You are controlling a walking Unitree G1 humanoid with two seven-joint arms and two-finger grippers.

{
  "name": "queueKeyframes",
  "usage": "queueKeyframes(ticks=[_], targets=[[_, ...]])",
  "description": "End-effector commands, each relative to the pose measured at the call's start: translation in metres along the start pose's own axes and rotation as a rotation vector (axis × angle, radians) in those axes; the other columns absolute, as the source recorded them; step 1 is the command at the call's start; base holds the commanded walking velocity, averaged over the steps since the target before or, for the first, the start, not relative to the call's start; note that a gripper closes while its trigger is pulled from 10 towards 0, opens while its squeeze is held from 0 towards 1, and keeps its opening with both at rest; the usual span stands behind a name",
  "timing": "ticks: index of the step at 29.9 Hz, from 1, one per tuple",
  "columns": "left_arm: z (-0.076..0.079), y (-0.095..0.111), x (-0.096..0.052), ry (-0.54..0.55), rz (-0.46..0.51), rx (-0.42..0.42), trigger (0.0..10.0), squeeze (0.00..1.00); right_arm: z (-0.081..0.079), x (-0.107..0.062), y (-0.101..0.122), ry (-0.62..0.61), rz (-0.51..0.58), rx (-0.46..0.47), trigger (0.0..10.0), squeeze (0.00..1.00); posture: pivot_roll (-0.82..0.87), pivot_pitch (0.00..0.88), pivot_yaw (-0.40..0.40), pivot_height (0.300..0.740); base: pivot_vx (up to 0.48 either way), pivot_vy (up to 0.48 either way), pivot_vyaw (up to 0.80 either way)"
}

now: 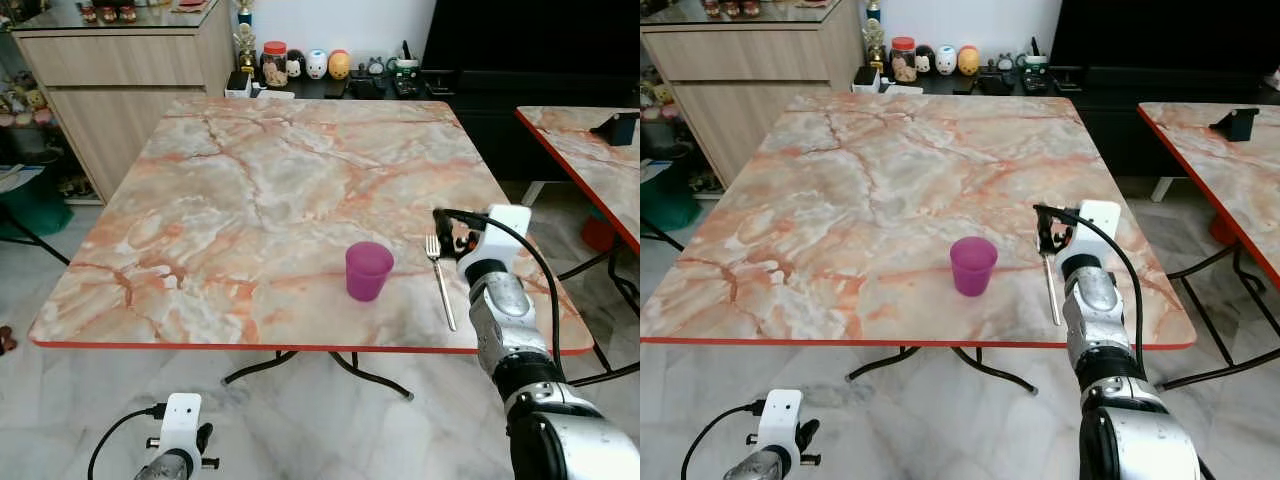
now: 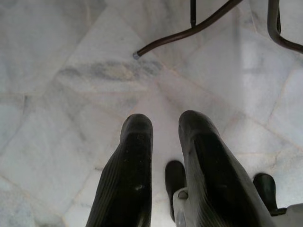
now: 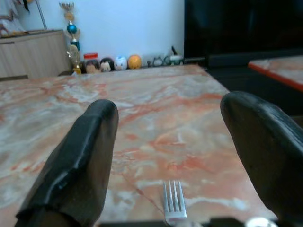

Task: Setting the table

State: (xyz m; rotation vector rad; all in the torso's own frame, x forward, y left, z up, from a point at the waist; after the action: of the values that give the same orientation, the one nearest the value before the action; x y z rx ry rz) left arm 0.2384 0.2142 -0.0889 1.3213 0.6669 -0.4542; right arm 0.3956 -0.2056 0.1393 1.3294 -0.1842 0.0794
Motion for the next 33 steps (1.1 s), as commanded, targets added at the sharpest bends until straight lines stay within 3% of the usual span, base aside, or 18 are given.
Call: queueKeyframes(ticks=[1,5,8,11,14,17,23,33], targets=[[-0.006,-0.004,-0.002,0.004,-0.005,0.009,10.0,0.00,-0.001,-0.016,-0.001,-0.013,0.047,-0.019,10.0,0.00,0.05,0.000,-0.029,0.724,0.000,0.000,0.00],[-0.011,-0.007,-0.004,0.004,-0.009,0.021,10.0,0.00,-0.002,-0.034,-0.001,-0.023,0.096,-0.053,10.0,0.00,0.05,0.000,-0.028,0.724,0.000,0.000,0.00],[-0.025,-0.017,-0.011,0.023,-0.022,0.023,10.0,0.00,0.001,-0.064,0.004,-0.049,0.164,-0.098,10.0,0.00,0.03,0.000,-0.023,0.724,0.000,0.000,0.00],[-0.031,-0.021,-0.014,0.033,-0.030,0.023,10.0,0.00,0.003,-0.070,0.006,-0.055,0.177,-0.105,10.0,0.00,0.03,0.000,-0.023,0.724,0.000,0.000,0.00],[-0.055,-0.041,-0.028,0.090,-0.064,-0.001,10.0,0.00,0.007,-0.079,0.008,-0.073,0.189,-0.116,10.0,0.00,0.03,0.000,-0.022,0.724,0.000,0.000,0.00],[-0.068,-0.054,-0.038,0.119,-0.086,-0.006,10.0,0.00,0.009,-0.080,0.011,-0.089,0.190,-0.117,10.0,0.00,0.04,0.000,-0.025,0.724,0.000,0.000,0.00],[-0.071,-0.055,-0.041,0.117,-0.081,-0.008,10.0,0.00,0.007,-0.078,0.014,-0.094,0.191,-0.112,10.0,0.00,0.05,0.000,-0.030,0.724,0.000,0.000,0.00],[-0.056,-0.036,-0.028,0.065,-0.047,0.016,10.0,0.00,0.010,-0.080,0.018,-0.112,0.175,-0.117,10.0,0.00,0.03,0.000,-0.019,0.724,0.000,0.000,0.00]])
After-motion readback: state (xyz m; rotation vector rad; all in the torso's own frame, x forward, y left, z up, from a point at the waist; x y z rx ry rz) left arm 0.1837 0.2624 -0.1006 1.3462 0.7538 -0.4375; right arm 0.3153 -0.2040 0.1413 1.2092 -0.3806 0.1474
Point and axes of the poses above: a point about 5 cm out from each wrist's last joint towards the gripper, its own x axis pointing out of the wrist towards the gripper, its own y axis along the axis of the wrist's last joint, z = x × y, the point moved 4 cm from there along x, pointing out of the wrist towards the gripper, and after that the axes turned 15 degrees about -x, right-handed, at the moved point
